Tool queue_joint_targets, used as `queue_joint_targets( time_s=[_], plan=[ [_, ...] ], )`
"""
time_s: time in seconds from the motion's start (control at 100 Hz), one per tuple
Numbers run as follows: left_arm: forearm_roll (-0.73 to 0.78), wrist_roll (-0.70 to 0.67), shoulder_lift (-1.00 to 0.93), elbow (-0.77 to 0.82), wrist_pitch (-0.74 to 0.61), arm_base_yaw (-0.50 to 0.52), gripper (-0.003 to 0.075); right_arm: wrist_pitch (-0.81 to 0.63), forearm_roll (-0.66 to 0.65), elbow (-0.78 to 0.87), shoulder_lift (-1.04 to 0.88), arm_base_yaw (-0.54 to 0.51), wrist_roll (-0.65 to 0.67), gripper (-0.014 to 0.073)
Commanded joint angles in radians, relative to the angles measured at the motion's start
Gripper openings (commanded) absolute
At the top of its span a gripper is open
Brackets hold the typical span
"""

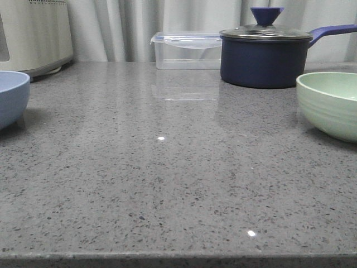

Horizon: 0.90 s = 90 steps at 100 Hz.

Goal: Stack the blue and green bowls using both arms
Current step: 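Carry the green bowl with the right gripper toward the table center and set it down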

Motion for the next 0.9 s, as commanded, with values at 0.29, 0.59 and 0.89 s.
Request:
queue_joint_targets(
  time_s=[0.29,0.59,0.89],
  plan=[
    [-0.011,-0.006,0.007,-0.039,-0.084,0.001,0.0419,-0.002,0.005,-0.058,-0.027,-0.002,-0.005,-0.0069],
    [-0.011,-0.006,0.007,-0.039,-0.084,0.001,0.0419,0.040,0.005,-0.173,-0.017,0.175,-0.016,-0.0069],
    [-0.011,-0.006,0.007,-0.039,-0.084,0.001,0.0419,-0.006,0.049,-0.285,0.090,0.386,-0.016,-0.0067]
  ],
)
